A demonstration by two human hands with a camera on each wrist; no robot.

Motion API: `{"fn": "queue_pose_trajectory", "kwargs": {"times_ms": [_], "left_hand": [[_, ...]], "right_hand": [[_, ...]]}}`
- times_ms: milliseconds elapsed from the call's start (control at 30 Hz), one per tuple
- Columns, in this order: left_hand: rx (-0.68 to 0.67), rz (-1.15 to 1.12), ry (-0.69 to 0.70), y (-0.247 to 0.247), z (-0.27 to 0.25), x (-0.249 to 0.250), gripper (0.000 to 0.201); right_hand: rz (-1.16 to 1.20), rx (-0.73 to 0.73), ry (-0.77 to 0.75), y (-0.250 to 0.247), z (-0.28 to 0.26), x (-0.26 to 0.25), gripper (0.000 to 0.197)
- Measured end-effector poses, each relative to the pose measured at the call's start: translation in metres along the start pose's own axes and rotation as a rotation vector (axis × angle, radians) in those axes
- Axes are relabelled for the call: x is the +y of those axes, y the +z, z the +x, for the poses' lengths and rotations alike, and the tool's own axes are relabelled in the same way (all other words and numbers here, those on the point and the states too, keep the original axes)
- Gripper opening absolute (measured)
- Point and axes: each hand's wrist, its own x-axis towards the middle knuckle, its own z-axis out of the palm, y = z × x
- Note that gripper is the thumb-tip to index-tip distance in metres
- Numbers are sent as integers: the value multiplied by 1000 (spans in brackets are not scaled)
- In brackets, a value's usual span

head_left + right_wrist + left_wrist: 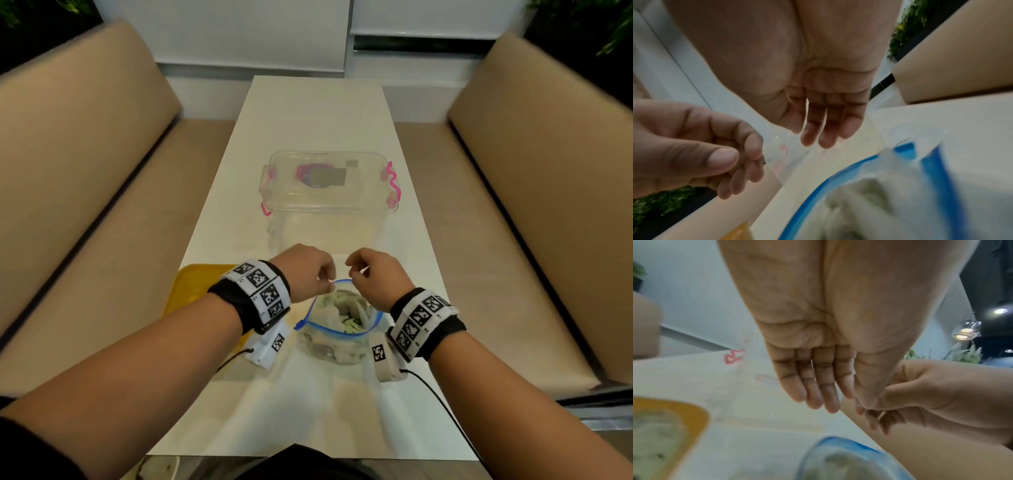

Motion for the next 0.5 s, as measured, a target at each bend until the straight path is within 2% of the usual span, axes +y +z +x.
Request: {"fn": "queue_pose_trajectory", "kwargs": {"times_ms": [100, 233, 333, 500], "left_hand": [[-23, -43, 51, 31, 10, 29, 30], [-1, 32, -6, 67, 22, 40, 44], [30, 35, -56, 88, 25, 33, 45], [108, -13, -76, 94, 26, 23, 24]], "right_hand": [[-161, -139, 2, -13, -15, 18, 26], [-286, -283, 7, -9, -31, 36, 58], [-243, -292, 32, 0, -39, 52, 69], [-160, -253, 40, 8, -46, 70, 67]]}}
